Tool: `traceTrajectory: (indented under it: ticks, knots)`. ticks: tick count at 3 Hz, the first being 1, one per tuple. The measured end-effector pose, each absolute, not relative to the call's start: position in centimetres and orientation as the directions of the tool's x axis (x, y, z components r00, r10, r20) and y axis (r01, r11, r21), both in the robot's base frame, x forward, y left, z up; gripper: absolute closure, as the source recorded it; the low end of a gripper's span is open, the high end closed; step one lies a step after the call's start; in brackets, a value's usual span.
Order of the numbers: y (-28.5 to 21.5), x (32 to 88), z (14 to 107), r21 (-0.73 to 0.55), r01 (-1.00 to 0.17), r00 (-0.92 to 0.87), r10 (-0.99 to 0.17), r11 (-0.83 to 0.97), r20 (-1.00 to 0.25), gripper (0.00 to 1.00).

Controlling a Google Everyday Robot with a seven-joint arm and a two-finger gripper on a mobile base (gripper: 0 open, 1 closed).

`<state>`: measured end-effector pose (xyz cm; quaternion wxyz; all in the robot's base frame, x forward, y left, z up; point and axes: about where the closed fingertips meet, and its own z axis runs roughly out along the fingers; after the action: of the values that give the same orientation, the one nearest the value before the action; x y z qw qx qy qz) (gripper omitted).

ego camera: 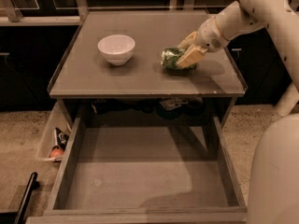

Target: Place green can into top drawer

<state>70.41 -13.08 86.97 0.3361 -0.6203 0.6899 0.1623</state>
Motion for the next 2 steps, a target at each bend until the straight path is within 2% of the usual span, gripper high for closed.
traceTrajectory:
  ticks: [2]
  knots:
    - [-14.2,65.0,88.8,-0.253,-0.955,0.060,-0.734,0.155,-0.677,1.00]
